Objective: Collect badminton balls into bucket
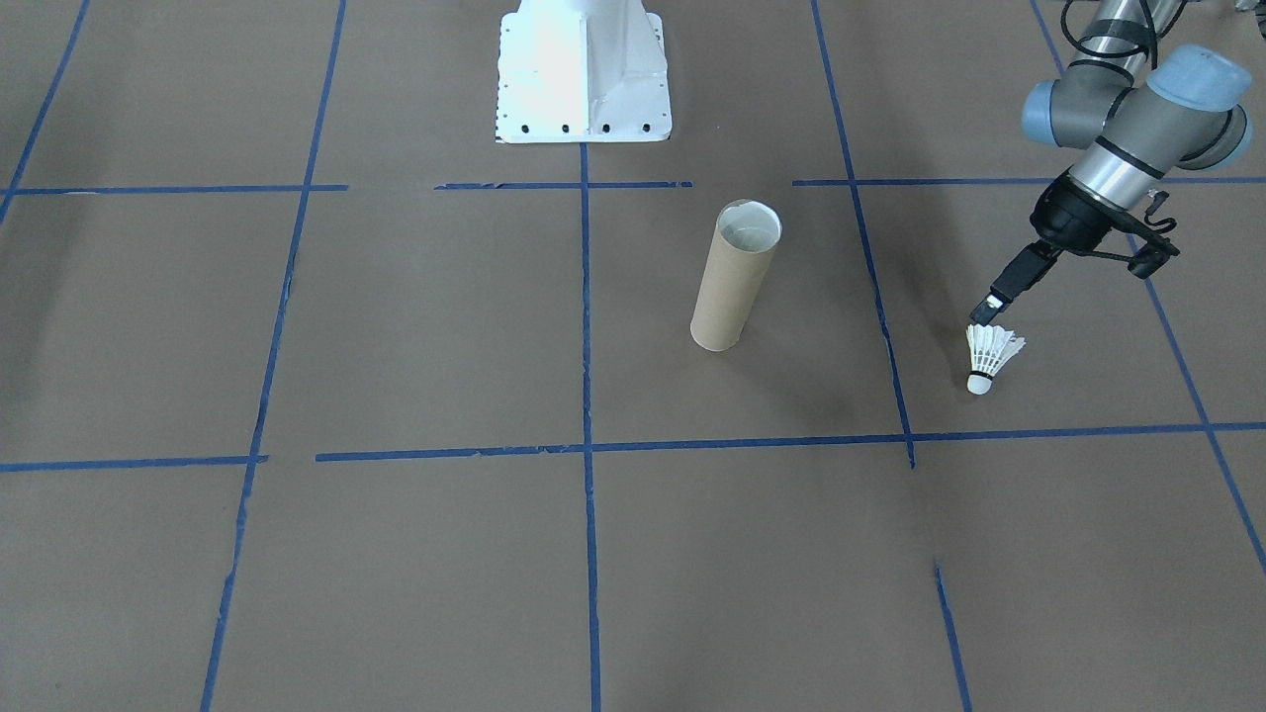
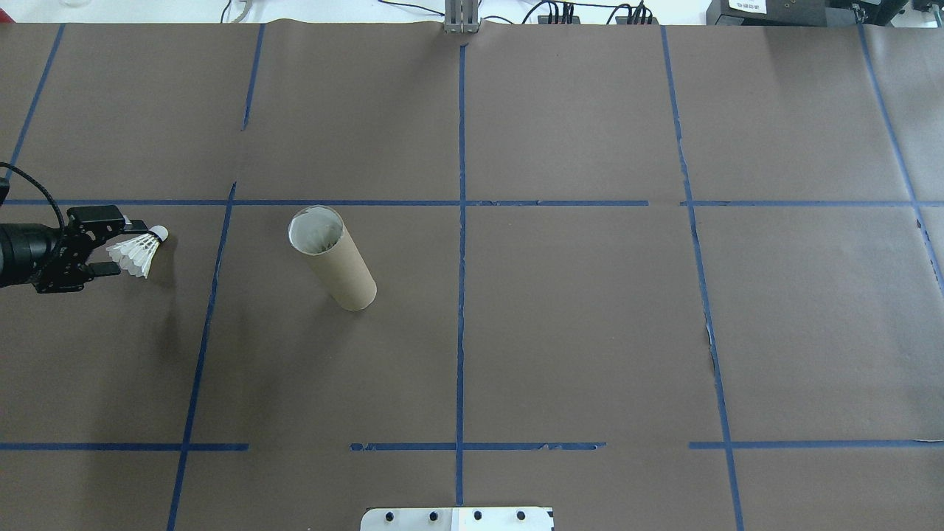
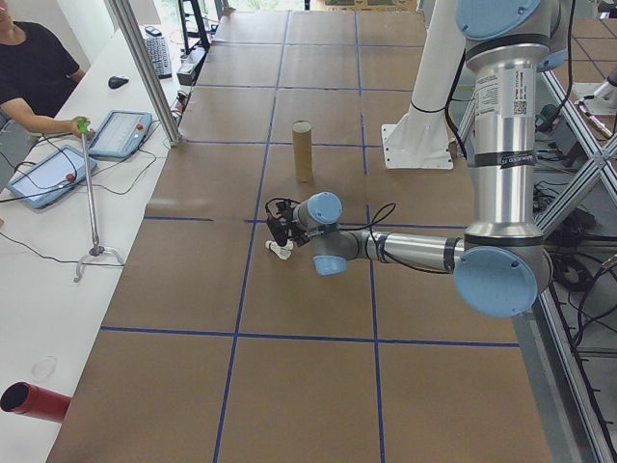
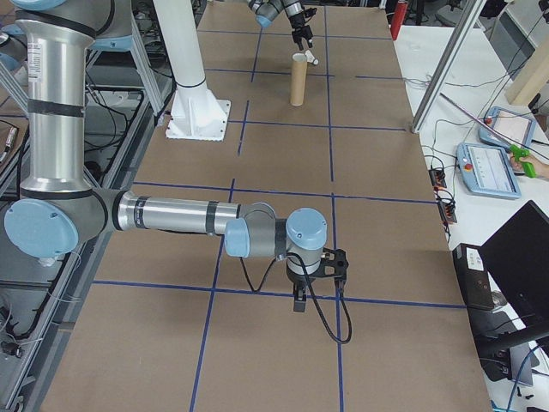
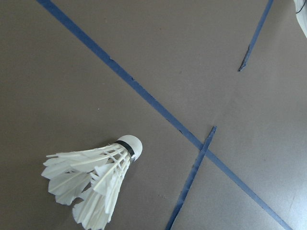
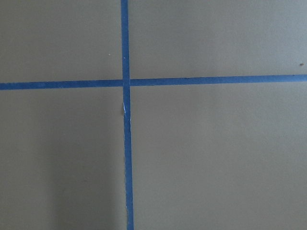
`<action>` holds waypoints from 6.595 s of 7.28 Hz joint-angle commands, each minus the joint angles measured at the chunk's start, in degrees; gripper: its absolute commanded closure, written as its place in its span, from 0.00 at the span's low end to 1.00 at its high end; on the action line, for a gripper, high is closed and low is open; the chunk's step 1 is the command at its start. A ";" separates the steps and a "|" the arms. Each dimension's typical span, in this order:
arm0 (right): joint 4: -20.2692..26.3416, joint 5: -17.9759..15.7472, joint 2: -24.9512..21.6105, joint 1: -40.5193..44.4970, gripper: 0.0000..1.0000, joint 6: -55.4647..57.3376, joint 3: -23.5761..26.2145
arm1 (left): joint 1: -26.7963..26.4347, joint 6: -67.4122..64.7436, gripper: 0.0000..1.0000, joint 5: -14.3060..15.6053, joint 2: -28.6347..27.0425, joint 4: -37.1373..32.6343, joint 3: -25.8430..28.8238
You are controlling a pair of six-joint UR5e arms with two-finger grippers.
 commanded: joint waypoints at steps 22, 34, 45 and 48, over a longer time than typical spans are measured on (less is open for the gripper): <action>0.00 0.00 0.00 0.00 0.00 0.00 0.00 | -15.39 21.77 1.00 -29.60 -3.72 24.81 -20.24; 0.00 0.00 0.00 0.00 0.00 0.00 0.00 | -8.72 46.84 1.00 -16.61 -32.90 93.32 -45.88; 0.00 0.00 0.00 0.00 0.00 0.00 0.00 | 7.19 68.31 1.00 7.11 -65.05 129.38 -19.65; 0.00 0.00 0.00 0.00 0.00 0.00 0.00 | 7.37 79.61 1.00 9.16 -68.49 131.76 -11.62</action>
